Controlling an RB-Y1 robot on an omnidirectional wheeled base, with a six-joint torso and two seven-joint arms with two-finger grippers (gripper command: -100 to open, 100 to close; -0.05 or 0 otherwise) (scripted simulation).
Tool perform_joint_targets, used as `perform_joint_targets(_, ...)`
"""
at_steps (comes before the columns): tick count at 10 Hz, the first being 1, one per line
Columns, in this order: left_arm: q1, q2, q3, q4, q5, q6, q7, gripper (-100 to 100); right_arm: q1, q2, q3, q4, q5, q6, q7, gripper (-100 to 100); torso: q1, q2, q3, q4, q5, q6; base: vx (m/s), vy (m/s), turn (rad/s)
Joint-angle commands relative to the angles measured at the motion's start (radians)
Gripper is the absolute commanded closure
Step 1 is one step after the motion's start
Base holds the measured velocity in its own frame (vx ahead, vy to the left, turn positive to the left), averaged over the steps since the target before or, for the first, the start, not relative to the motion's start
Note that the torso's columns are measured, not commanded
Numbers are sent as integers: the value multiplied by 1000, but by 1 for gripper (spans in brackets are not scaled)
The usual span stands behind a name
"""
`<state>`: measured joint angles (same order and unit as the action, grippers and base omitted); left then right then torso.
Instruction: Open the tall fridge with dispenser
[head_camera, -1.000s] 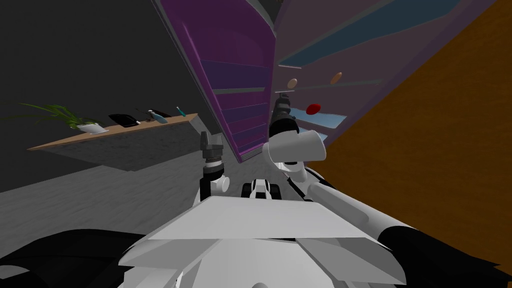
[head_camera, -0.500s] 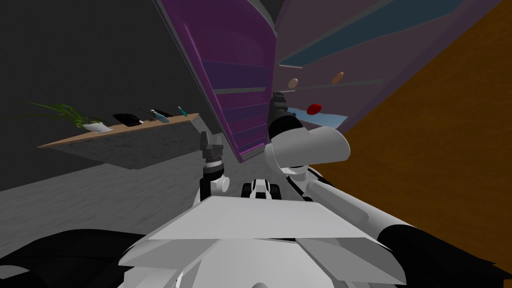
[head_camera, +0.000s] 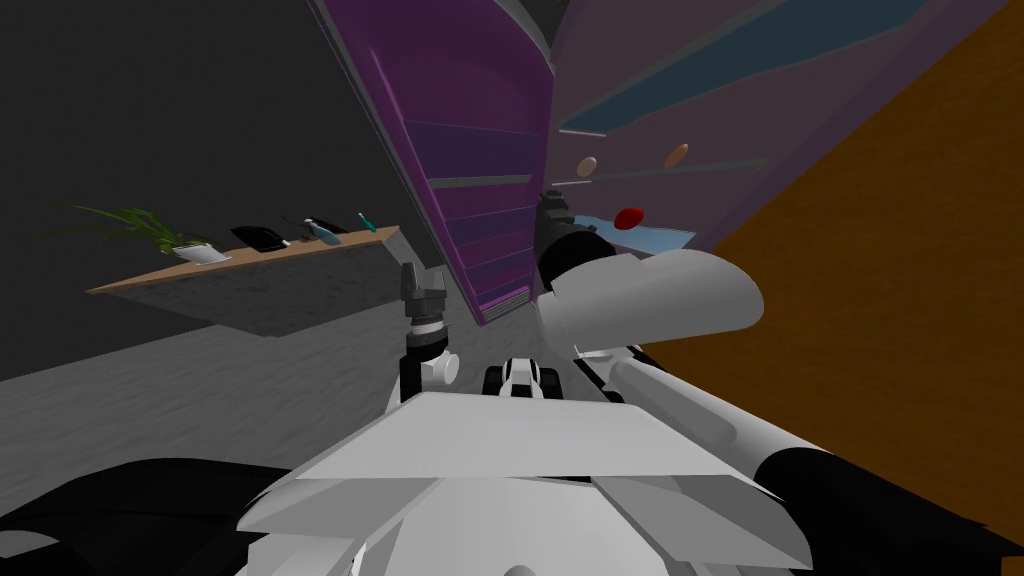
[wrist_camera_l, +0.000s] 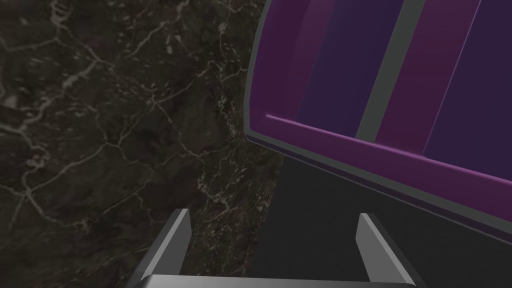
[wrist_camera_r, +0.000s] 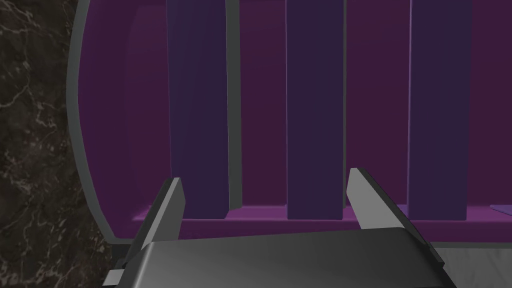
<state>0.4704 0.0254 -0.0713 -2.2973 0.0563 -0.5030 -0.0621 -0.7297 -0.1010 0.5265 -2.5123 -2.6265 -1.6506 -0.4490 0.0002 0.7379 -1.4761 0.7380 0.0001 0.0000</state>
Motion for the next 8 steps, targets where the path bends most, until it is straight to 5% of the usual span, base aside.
perform_joint_targets(1,0,0,0,0,0,0,0,0,-3,4,-3,-24,-21,-66,17,-100,0,0,0,0,0,0,0,0,0)
perform_joint_targets(4,0,0,0,0,0,0,0,0,-20,6,-16,-17,-28,-65,20,-100,1,-5,-3,-1,0,0,51,5,0)
perform_joint_targets(8,0,0,0,0,0,0,0,0,-132,47,-112,58,-94,-79,65,-100,0,3,2,1,0,0,-20,0,-53)
